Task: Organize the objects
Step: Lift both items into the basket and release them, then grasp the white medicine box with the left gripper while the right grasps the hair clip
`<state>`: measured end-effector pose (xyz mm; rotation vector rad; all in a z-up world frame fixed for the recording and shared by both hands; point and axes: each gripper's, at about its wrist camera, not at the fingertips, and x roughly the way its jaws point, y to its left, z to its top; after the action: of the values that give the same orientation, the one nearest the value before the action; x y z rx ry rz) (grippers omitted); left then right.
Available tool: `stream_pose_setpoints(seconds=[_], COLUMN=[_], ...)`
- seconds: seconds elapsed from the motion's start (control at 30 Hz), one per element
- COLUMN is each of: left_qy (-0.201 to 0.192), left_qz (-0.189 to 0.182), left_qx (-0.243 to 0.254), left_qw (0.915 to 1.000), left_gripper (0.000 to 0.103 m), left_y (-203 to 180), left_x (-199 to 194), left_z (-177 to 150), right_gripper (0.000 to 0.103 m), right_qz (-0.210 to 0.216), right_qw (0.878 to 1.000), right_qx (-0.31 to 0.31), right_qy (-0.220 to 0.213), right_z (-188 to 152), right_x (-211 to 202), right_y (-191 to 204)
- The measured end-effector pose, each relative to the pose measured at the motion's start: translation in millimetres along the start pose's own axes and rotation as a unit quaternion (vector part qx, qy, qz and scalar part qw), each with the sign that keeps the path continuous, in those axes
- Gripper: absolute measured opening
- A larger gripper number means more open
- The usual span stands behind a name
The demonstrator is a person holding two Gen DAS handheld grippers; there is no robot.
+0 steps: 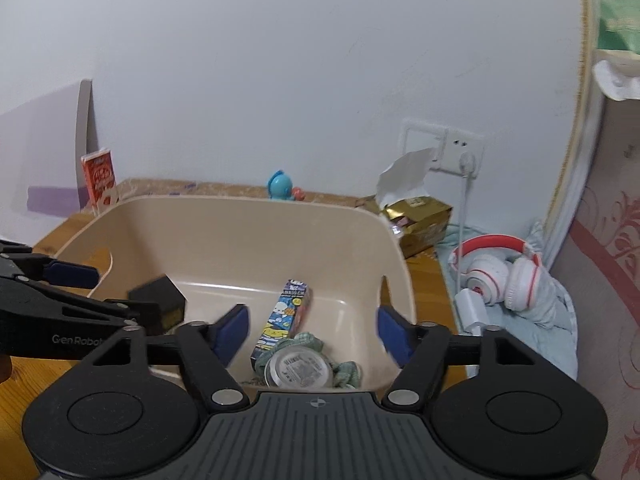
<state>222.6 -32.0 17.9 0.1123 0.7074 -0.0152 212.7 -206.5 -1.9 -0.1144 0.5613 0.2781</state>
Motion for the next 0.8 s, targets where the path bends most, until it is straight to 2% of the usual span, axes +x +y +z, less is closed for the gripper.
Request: stream_pose_setpoints(seconds=[0.1, 0.3, 0.43, 0.6, 0.8], left_qy=[-0.007, -0.024, -0.035, -0.034, -0.025], left_qz=[0.000, -0.005, -0.006, -0.014, -0.030], left_qx=[-0.002, -0.021, -0.024, -0.037, -0.023], left_qw=[1.0000, 0.9995, 0.9991, 0.9986, 0.9990], left_gripper=[0.079, 0.086, 0.087, 0.087, 0.087], left_y=[0, -1, -4, -7, -19], left_x=[-14, -43, -60, -74, -89], left_z=[-3, -12, -24, -42, -71], right_gripper=[0.088, 0.094, 0.100, 0.102, 0.103], right_qz=[0.002, 0.006, 0.003, 0.003, -0.001], right_qw=[1.000, 1.000, 1.000, 1.000, 1.000], right_qx=[0.006, 0.017, 0.015, 0.015, -0.001], right_qy=[-0.008, -0.012, -0.016, -0.002, 0.025], right_z=[-4, -15, -27, -46, -67], right_x=[-18, -47, -65, -79, -85], right_y=[-3, -9, -10, -8, -6])
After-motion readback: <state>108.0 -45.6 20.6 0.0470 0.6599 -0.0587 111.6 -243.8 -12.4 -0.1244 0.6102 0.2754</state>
